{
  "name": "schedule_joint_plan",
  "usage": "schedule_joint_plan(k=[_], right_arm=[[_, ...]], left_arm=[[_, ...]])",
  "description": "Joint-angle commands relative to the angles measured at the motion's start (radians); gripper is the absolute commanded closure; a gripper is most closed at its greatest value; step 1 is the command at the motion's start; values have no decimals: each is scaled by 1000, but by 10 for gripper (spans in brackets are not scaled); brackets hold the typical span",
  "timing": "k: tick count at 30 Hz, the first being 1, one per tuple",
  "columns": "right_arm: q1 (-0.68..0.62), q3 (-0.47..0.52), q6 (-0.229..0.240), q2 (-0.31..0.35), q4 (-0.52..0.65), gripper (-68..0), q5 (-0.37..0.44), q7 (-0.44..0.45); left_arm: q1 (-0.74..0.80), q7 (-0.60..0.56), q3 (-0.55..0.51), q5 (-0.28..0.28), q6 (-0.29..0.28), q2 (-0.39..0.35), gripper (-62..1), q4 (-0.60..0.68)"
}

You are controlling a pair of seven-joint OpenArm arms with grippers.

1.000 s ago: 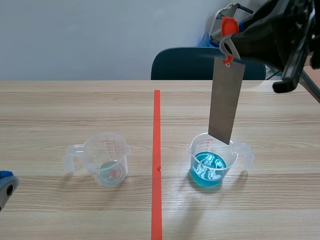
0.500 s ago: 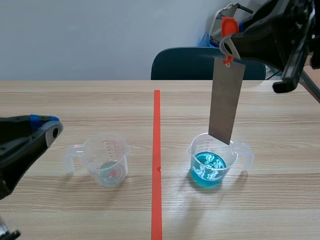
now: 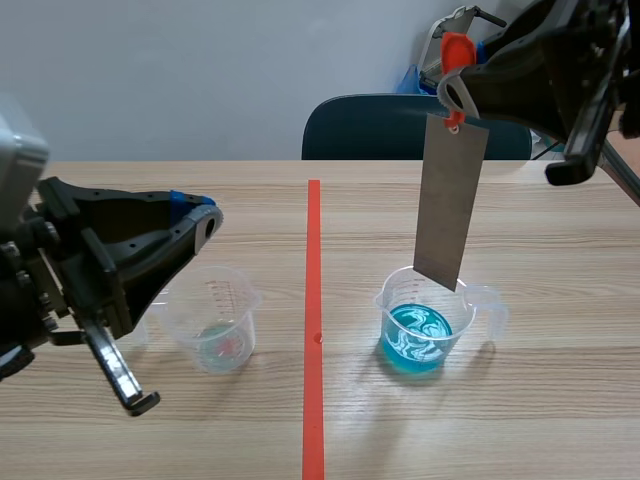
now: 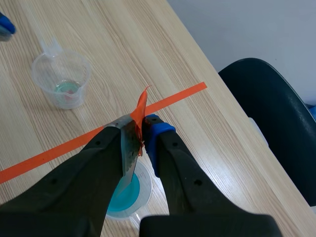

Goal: Do the redox reaction experiment

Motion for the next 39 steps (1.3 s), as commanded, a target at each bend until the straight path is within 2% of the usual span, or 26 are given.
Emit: schedule_joint_plan(k=[1, 6, 10, 12, 17, 21, 25, 31, 39], right_arm=[[10, 3, 7, 3, 13, -6, 8, 11], [10, 3, 7, 3, 13, -6, 8, 11], [10, 3, 7, 3, 13, -6, 8, 11], [10, 3, 7, 3, 13, -6, 8, 11], [10, 3, 7, 3, 13, -6, 8, 13], [10, 3, 7, 3, 13, -6, 8, 15], [10, 3, 7, 3, 13, -6, 8, 15], [10, 3, 7, 3, 13, -6, 8, 16], [10, 3, 7, 3, 13, -6, 8, 15]], left_arm=[[-32, -4, 17, -33, 2, 2, -31, -31], [-151, 43, 99, -42, 2, 2, -31, -97], [-240, 85, 161, -88, 2, 3, -31, -141], [-281, 105, 196, -93, 2, 3, -31, -165], [-383, 124, 294, -130, -2, 2, -32, -246], [-463, 122, 378, -137, -8, 3, -32, -318], [-529, 124, 451, -182, -23, 8, -32, -362], [-585, 140, 519, -218, -28, 65, -32, -424], [-666, 142, 552, -219, -25, 178, -32, -565]])
